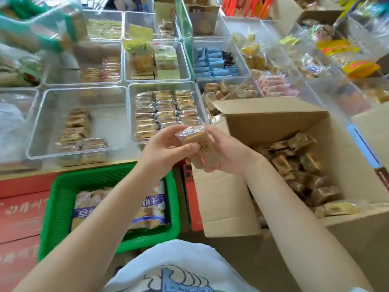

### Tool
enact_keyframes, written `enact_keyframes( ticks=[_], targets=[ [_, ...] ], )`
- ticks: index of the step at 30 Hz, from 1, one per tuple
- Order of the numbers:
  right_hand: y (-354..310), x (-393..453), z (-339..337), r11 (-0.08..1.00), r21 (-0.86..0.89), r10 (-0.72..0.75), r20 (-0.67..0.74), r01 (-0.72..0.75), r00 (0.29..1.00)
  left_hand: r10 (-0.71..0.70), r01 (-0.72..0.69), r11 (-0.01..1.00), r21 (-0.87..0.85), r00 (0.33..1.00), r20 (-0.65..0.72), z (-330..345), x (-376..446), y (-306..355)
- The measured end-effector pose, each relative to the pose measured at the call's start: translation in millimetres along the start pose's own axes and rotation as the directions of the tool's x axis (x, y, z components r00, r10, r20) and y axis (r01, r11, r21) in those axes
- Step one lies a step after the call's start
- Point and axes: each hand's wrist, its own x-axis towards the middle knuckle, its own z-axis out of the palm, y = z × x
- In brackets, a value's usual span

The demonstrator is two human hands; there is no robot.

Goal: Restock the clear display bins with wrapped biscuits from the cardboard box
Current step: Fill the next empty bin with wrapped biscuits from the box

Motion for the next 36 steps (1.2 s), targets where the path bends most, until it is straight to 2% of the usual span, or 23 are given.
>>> enact_keyframes(
  ticks=[4, 7, 11, 13, 15, 17, 19, 22, 29, 33, 36],
  targets=[
    [-3.9, 63.7, 47.1, 0.958, -0.274, -0.100, -0.067, 0.078, 0.993, -0.105, 0.108, 0.994, 0.019, 0.989, -0.101, -97.3, 14.4, -30.5],
    [-8.3, 117.8, 94.2, 0.840, -0.538, -0.136, -0.095, 0.064, 0.986, -0.150, 0.162, 0.981, 0.108, 0.982, -0.110, -166.4, 21.1, -57.3],
    [-12.8, 198.1, 155.8, 0.744, -0.668, -0.110, -0.103, 0.013, 0.989, -0.111, 0.146, 0.975, 0.166, 0.973, -0.202, -245.1, 27.9, -95.2],
    [-12.7, 238.4, 174.9, 0.600, -0.800, -0.181, -0.121, 0.013, 0.976, -0.068, 0.151, 0.937, 0.316, 0.964, -0.259, -280.5, 33.6, -116.0],
    [-14.2, 275.2, 187.5, 0.470, -0.882, -0.260, -0.166, -0.025, 0.951, -0.021, 0.184, 0.820, 0.543, 0.956, -0.293, -312.8, 41.6, -139.4],
    [-15.2, 309.5, 191.8, 0.420, -0.904, -0.313, -0.222, -0.075, 0.924, 0.002, 0.218, 0.645, 0.732, 0.958, -0.287, -337.7, 48.8, -163.9],
    [-13.6, 342.4, 191.7, 0.397, -0.908, -0.321, -0.270, -0.130, 0.908, -0.033, 0.237, 0.482, 0.843, 0.967, -0.254, -353.7, 53.3, -185.1],
    [-2.6, 384.4, 191.6, 0.384, -0.902, -0.292, -0.319, -0.195, 0.902, -0.033, 0.208, 0.341, 0.916, 0.977, -0.210, -356.0, 53.3, -201.1],
    [37.0, 447.1, 204.9, 0.336, -0.912, -0.162, -0.302, -0.235, 0.940, -0.018, 0.210, 0.326, 0.922, 0.976, -0.216, -355.6, 57.0, -204.0],
    [48.6, 452.2, 209.6, 0.266, -0.935, -0.074, -0.262, -0.234, 0.962, 0.000, 0.220, 0.329, 0.918, 0.972, -0.233, -355.2, 58.2, -209.6],
    [42.9, 441.6, 203.8, 0.276, -0.935, -0.041, -0.242, -0.222, 0.969, -0.034, 0.234, 0.320, 0.918, 0.971, -0.236, -354.6, 57.0, -204.1]
  ],
)
